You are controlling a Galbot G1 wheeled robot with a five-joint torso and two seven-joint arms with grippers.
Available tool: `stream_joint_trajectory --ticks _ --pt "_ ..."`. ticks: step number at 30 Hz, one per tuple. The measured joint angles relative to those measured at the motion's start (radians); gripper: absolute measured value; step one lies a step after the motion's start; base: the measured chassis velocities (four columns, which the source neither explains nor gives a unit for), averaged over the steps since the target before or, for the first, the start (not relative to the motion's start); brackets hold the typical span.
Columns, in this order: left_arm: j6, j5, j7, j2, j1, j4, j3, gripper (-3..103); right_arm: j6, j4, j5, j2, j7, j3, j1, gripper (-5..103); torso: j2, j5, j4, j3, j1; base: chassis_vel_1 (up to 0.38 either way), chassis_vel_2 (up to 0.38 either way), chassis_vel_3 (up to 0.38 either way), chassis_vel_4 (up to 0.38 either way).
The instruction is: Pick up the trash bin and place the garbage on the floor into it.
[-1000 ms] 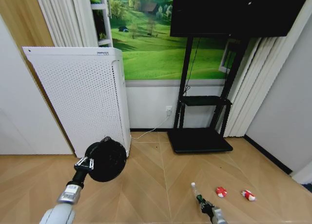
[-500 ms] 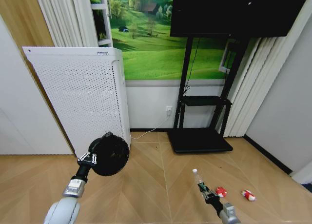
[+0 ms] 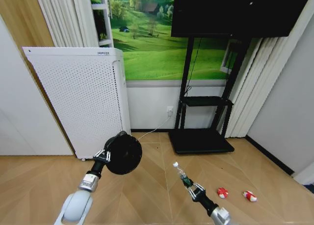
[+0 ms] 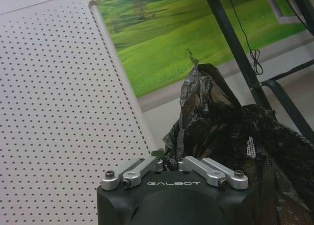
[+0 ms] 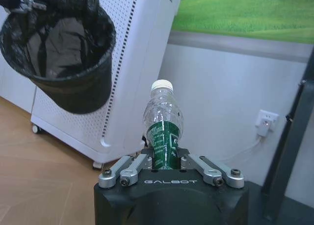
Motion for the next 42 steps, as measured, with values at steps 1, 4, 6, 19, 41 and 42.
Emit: stream_joint_trajectory --ticks 1,4,6,19,41,42 --pt "0.0 0.0 0.0 0.0 0.0 0.0 0.0 7 0.0 0.0 0.0 0.0 0.0 0.0 0.0 20 0.0 0.0 0.0 0.0 0.0 0.0 0.0 0.0 0.0" --pt "0.0 0.005 0.0 0.0 -0.033 0.023 0.028 7 0.009 -0.022 0.015 -0.001 0.0 -0.057 0.068 20 0.0 0.0 0.0 0.0 0.0 0.0 0.0 0.0 0.0" --pt "0.001 0.008 0.0 -0.003 -0.045 0.032 0.039 7 0.009 -0.031 0.021 -0.001 0.0 -0.081 0.096 20 0.0 0.0002 -0.0001 0.0 0.0 0.0 0.0 0.0 0.0" --pt "-0.002 0.038 -0.003 -0.074 -0.142 0.151 0.13 7 0.006 -0.06 0.094 0.007 0.004 -0.195 0.265 20 0.0 0.0 -0.0001 0.0 0.0 0.0 0.0 0.0 0.0" --pt "-0.001 0.054 -0.016 -0.146 -0.226 0.257 0.252 7 0.006 -0.016 0.108 0.062 0.003 -0.27 0.325 20 0.0 0.0001 0.0 0.0 0.0 0.0 0.0 0.0 0.0" --pt "-0.001 0.058 -0.017 -0.154 -0.231 0.266 0.257 7 0.006 -0.014 0.106 0.066 0.003 -0.275 0.323 20 0.0 0.0 0.0 0.0 0.0 0.0 0.0 0.0 0.0"
